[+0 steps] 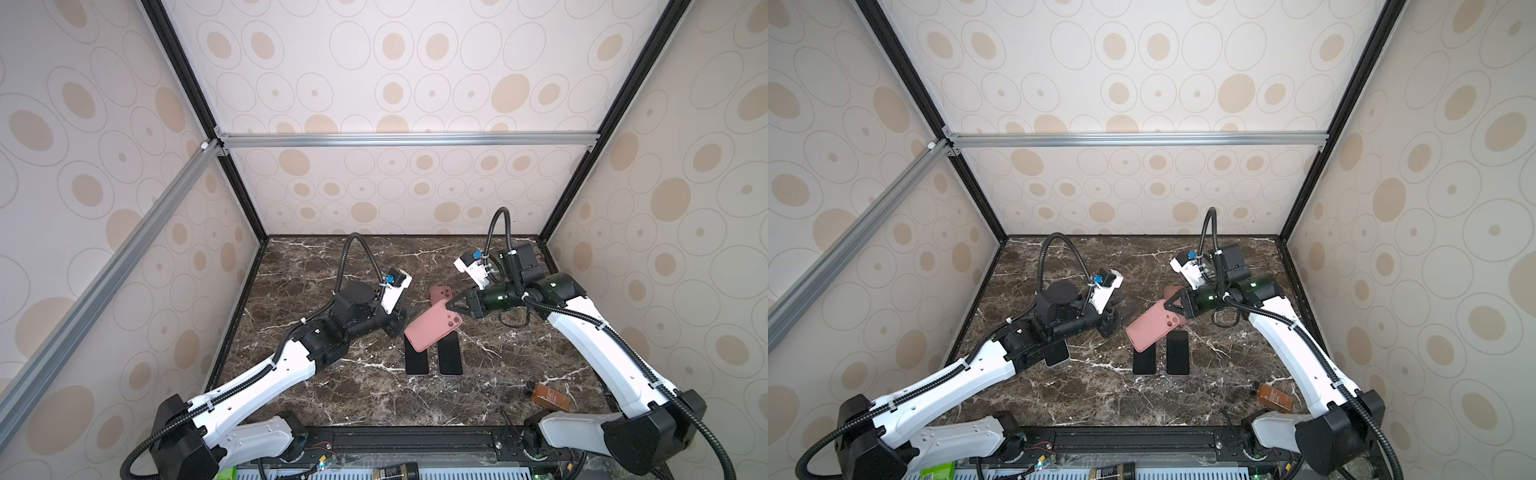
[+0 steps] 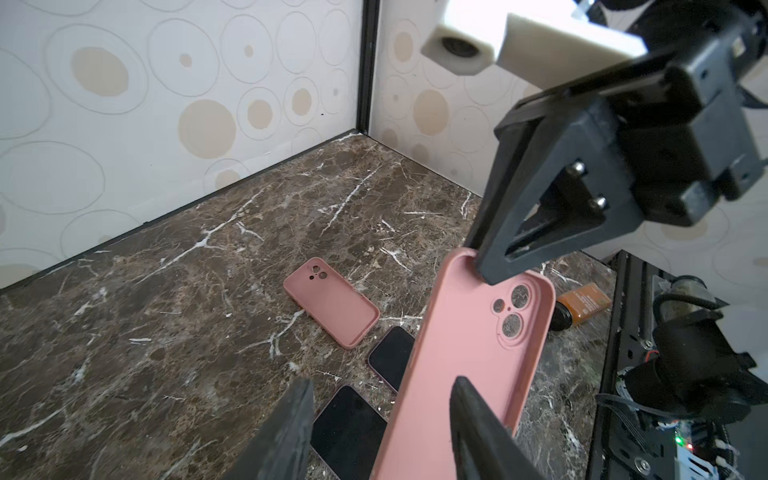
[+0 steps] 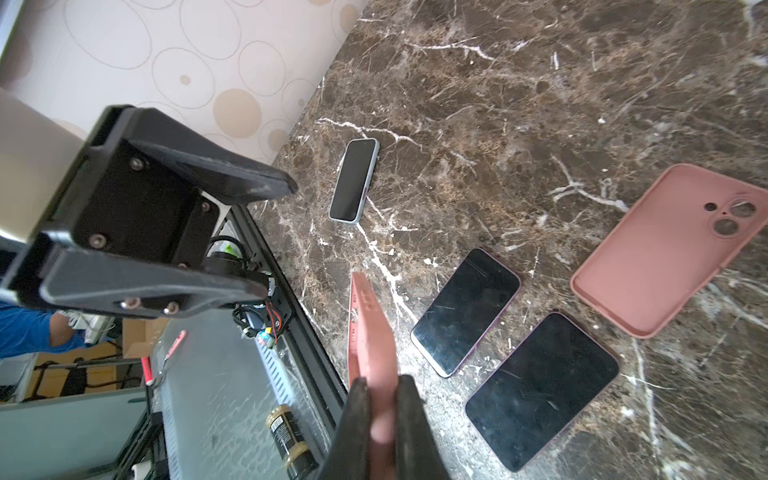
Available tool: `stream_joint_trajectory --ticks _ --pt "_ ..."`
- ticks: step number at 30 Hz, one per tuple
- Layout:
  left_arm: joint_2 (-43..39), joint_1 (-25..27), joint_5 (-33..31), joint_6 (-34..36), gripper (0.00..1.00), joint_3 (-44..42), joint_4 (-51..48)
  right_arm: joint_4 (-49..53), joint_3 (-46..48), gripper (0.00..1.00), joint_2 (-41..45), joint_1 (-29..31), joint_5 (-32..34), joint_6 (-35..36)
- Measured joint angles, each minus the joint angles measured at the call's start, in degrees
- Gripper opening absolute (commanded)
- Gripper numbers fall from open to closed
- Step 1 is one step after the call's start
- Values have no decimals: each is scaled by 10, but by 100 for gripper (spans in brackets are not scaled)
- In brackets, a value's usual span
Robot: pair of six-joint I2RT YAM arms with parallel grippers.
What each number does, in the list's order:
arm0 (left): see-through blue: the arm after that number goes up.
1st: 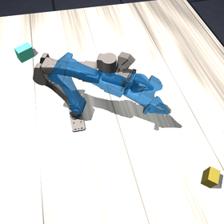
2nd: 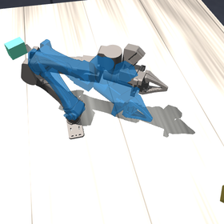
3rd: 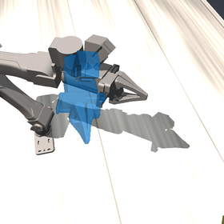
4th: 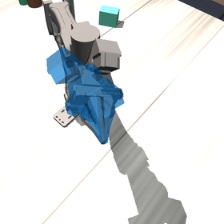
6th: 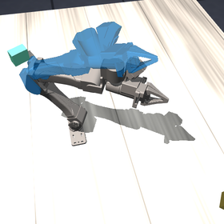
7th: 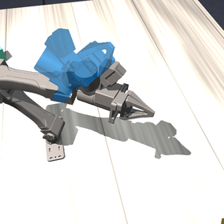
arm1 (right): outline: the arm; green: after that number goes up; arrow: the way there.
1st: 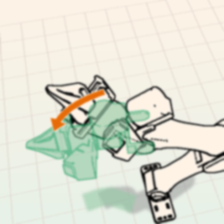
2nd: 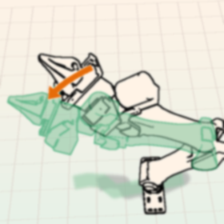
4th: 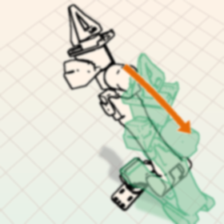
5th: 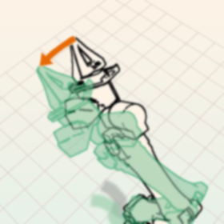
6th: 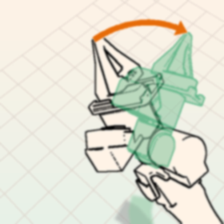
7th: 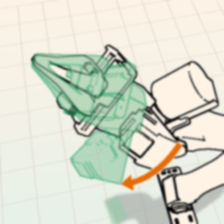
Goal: Take the phone out of the phone case
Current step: 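Grasp the pink case with the left gripper from the right gripper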
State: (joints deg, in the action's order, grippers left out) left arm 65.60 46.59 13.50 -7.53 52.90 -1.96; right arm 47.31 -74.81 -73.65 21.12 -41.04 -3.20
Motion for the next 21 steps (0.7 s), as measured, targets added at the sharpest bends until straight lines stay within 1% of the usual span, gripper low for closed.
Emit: stream_joint_trajectory --ticks 2,5,13,15,19,21 --pt "10 10 4 8 48 0 -3 2 -1 0 -2 0 -12 4" --pt "24 19 6 20 44 0 -6 5 -1 0 -2 0 -22 9" --pt "41 23 7 37 34 1 -21 14 -1 0 -2 0 -41 18" --pt "47 23 7 41 29 3 -25 14 -1 0 -2 0 -42 20" --pt "58 24 15 50 17 8 -37 15 -1 0 -2 0 -42 23" --pt "60 26 19 54 12 9 -40 15 -1 0 -2 0 -42 23"
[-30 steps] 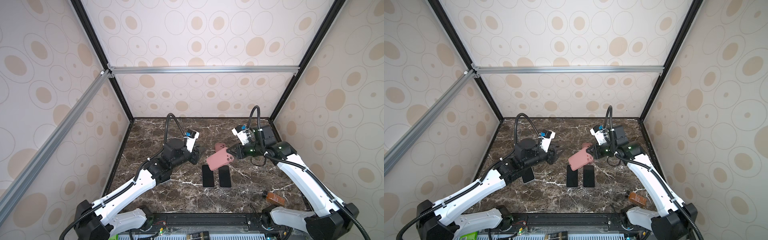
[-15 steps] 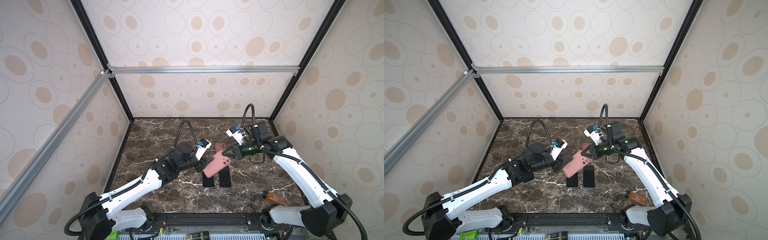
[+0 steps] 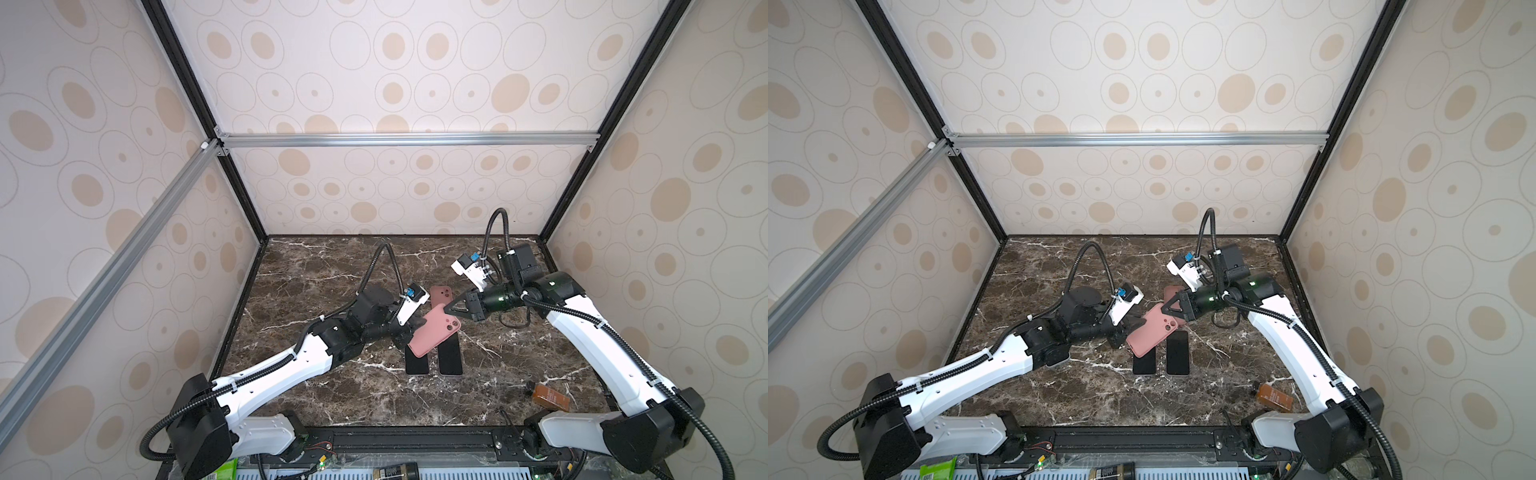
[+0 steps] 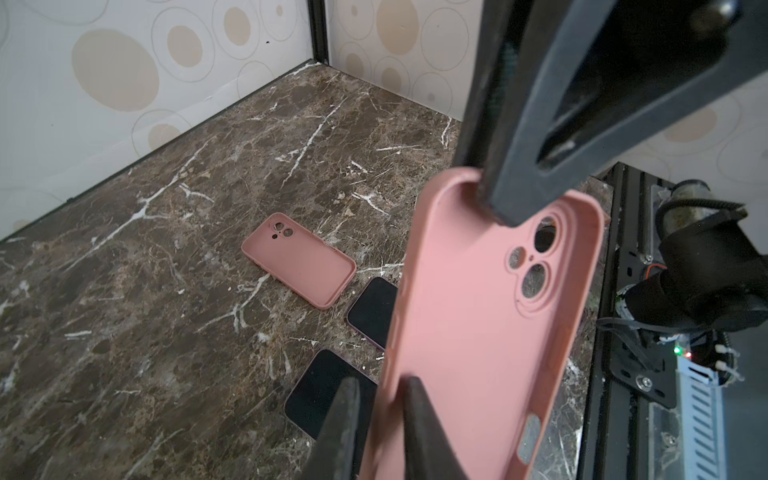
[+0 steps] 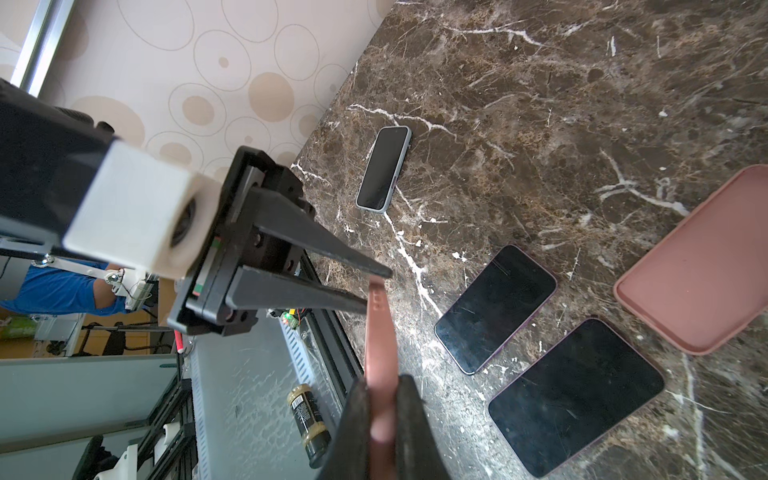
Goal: Take the phone out of the phone case
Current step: 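Grasp the pink case with the left gripper from the right gripper, then lower the pink case beside the other pink case, open left gripper while right withdraws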
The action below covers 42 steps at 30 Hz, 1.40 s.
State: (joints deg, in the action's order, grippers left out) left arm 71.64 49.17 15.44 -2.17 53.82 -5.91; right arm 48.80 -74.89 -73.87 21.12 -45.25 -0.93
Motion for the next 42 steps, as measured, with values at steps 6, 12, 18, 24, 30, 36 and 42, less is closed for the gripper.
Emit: stream_joint_trajectory --ticks 6,12,18,24,30,36,42 --pt "6 1 1 4 1 10 -14 1 0 0 0 0 1 0" --pt "15 1 0 5 0 25 -33 0 0 6 2 0 7 -1" --pt "43 2 -26 -10 0 59 -45 -42 13 48 37 0 61 -32" --pt "87 0 -101 -69 0 78 -42 -111 42 51 86 0 166 -79" --pt "164 -13 -163 -160 0 115 -40 -173 94 54 89 0 248 -136" --pt "241 -51 -183 -263 0 154 -42 -222 136 53 71 5 321 -219" --pt "314 -90 -181 -340 0 198 -63 -253 143 55 15 34 381 -280"
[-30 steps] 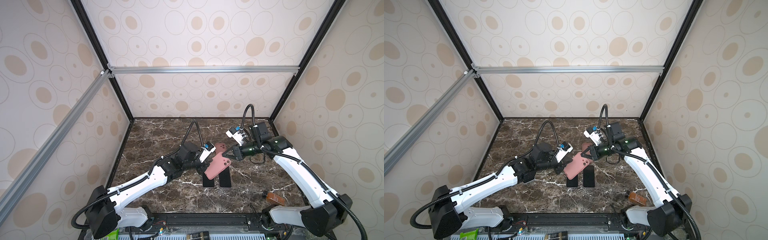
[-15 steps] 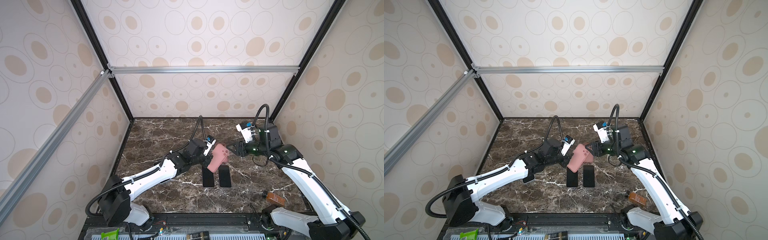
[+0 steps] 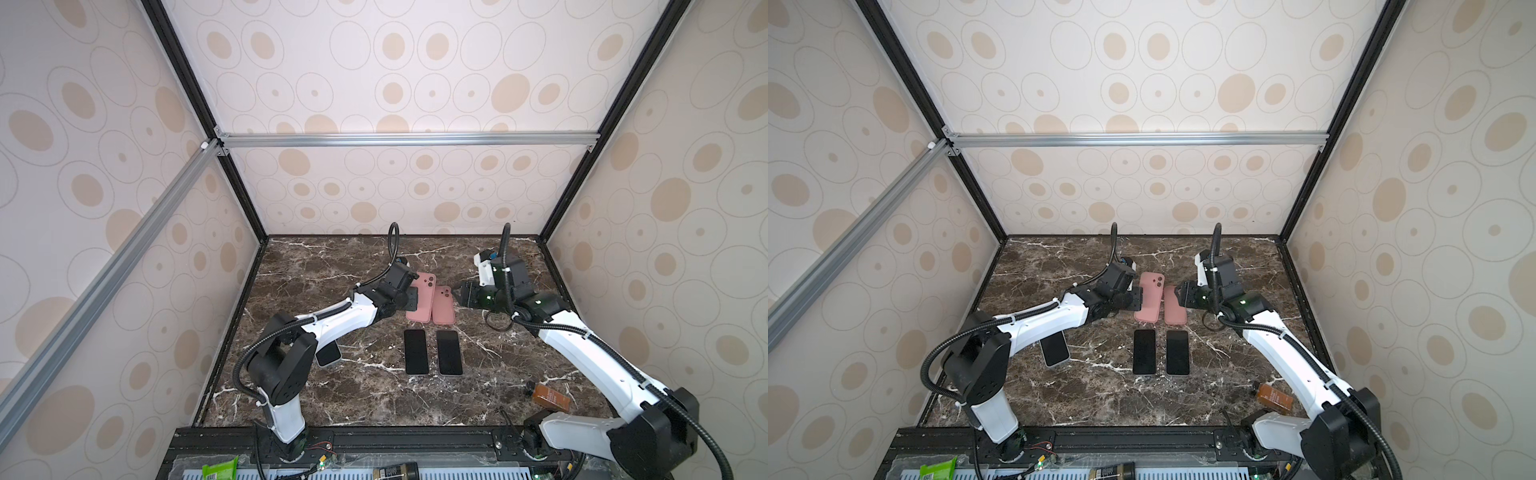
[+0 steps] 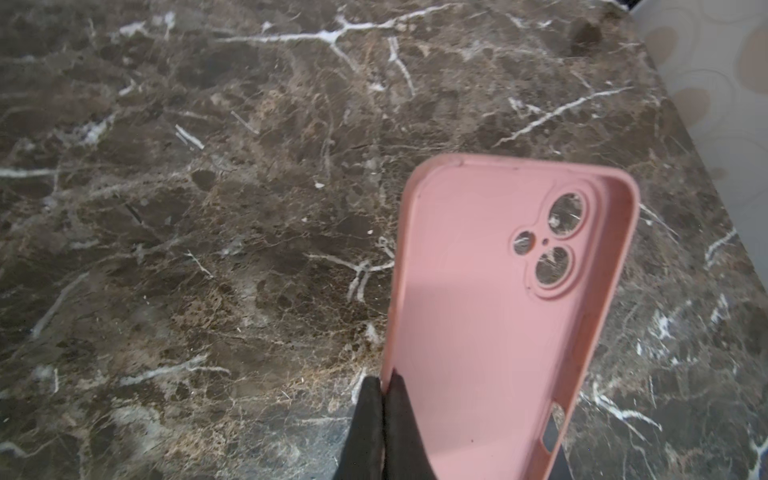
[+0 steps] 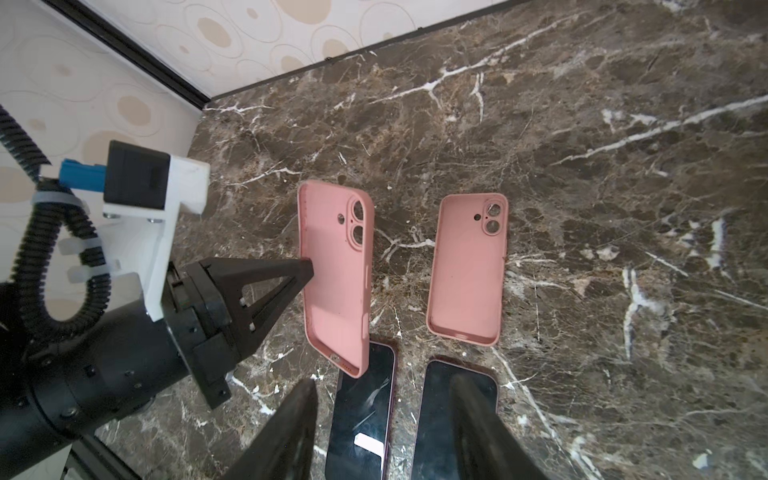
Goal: Take the phone out of the phone case
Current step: 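Lower the pink case beside the other pink case, open left gripper while right withdraws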
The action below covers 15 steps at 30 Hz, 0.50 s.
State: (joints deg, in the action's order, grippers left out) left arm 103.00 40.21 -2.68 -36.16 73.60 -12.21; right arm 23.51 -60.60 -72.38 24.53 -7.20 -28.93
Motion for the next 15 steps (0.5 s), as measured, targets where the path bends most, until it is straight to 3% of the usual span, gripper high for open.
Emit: stream_joint_trajectory --ticks 7,15 --pt "64 -19 0 -45 0 35 -38 -25 0 55 -80 30 41 -23" --pt "112 -26 11 -68 0 92 -74 -42 -12 55 -162 34 44 -33"
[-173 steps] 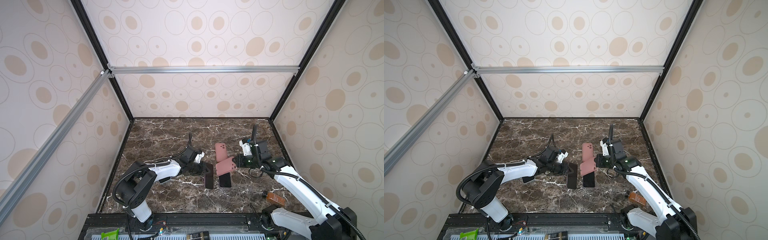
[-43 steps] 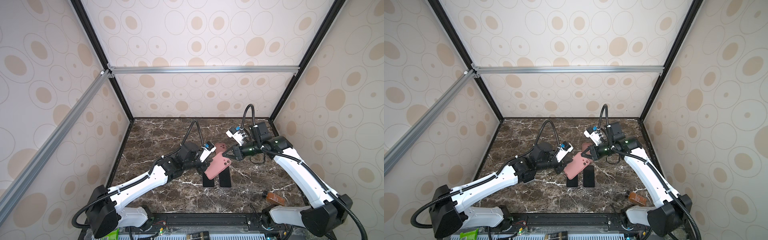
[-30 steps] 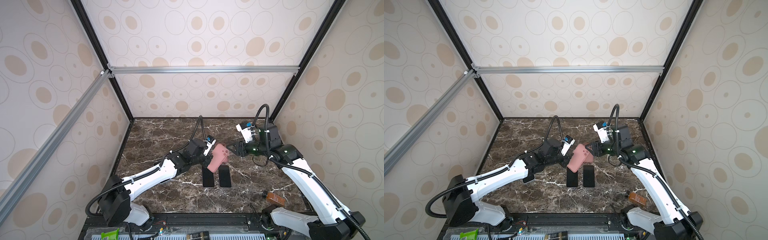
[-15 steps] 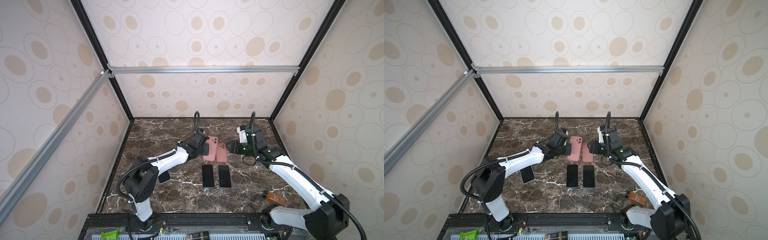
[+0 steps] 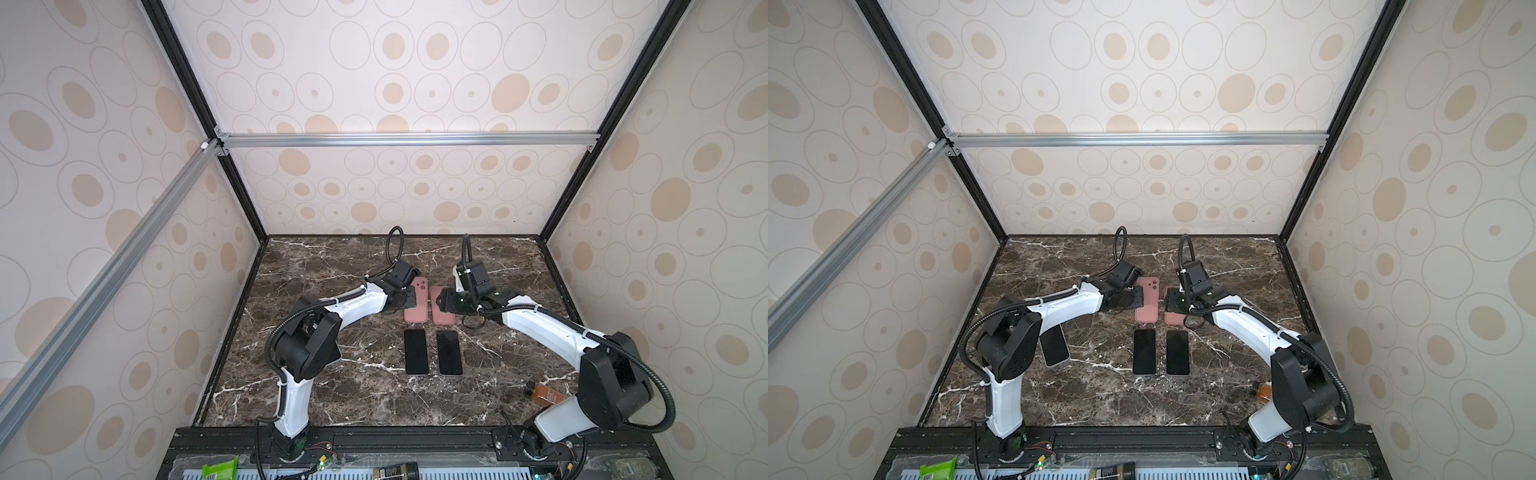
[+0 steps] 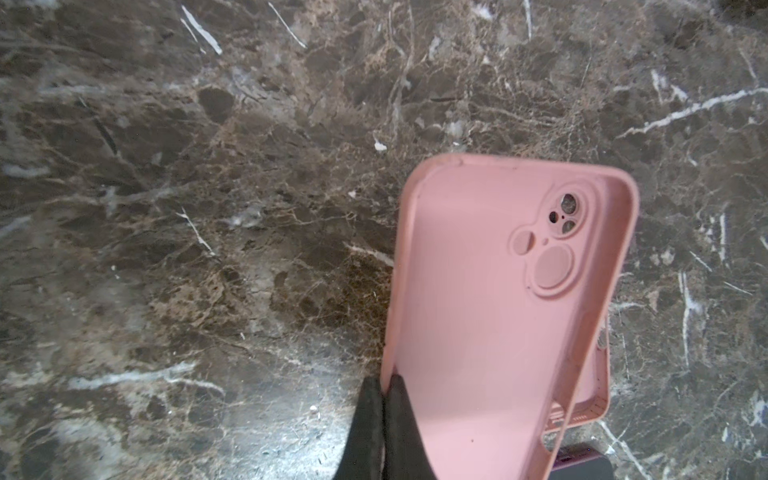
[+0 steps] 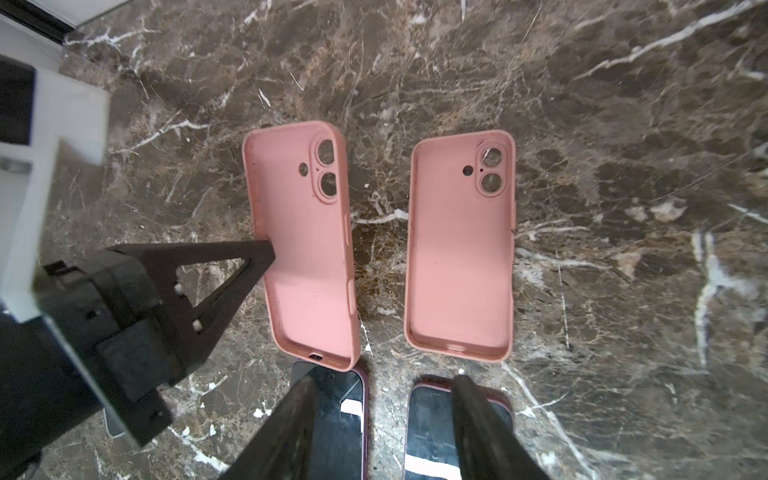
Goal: Take the phone out of the phone case
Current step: 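Lower the pink case beside the other pink case, open left gripper while right withdraws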
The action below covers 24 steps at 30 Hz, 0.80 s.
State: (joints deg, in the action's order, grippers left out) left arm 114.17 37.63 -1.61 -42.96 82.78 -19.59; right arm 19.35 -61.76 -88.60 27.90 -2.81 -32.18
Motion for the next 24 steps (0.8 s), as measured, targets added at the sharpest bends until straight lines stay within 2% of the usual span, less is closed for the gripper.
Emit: stream_joint_trajectory --ticks 9,21,24 --pt "61 -4 0 -2 0 79 -53 -6 -15 56 -23 0 -4 -3" --pt "106 -7 -15 -2 0 119 -100 -5 -15 58 -23 0 -12 1" --pt "108 -7 -18 -2 9 122 -103 -5 -15 58 -23 0 -14 2"
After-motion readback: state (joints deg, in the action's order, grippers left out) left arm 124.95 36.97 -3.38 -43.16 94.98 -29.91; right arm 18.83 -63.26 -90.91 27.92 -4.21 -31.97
